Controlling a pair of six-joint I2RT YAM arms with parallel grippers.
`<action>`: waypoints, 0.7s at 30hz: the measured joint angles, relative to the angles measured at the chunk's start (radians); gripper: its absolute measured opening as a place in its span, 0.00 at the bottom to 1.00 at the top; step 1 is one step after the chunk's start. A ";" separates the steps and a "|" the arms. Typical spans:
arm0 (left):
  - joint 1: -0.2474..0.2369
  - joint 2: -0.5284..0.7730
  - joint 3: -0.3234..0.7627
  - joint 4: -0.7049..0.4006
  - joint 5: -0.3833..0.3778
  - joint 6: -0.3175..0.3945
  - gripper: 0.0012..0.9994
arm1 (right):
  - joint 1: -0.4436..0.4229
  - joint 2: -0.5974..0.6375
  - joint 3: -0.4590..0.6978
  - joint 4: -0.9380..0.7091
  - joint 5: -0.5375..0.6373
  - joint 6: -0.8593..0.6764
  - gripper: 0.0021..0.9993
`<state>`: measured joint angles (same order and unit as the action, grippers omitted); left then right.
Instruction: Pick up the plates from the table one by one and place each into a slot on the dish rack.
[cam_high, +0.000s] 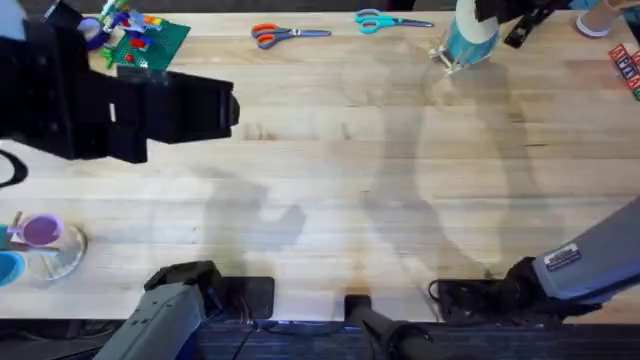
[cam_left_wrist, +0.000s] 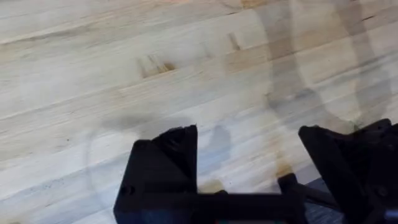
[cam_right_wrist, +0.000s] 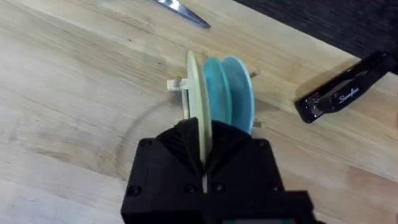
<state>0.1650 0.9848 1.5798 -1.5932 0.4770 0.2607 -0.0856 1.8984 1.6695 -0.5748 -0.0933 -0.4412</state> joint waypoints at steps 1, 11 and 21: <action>0.000 0.000 0.000 0.000 0.000 0.000 0.99 | 0.000 0.002 0.000 0.001 0.000 0.000 0.03; 0.000 0.000 0.000 0.000 0.000 0.000 0.99 | -0.003 0.046 0.000 0.021 0.000 0.000 0.03; 0.000 0.000 0.000 0.000 0.000 0.000 0.99 | -0.003 0.048 0.000 0.025 0.000 0.000 0.03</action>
<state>0.1650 0.9848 1.5795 -1.5932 0.4770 0.2611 -0.0883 1.9463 1.6695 -0.5501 -0.0933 -0.4412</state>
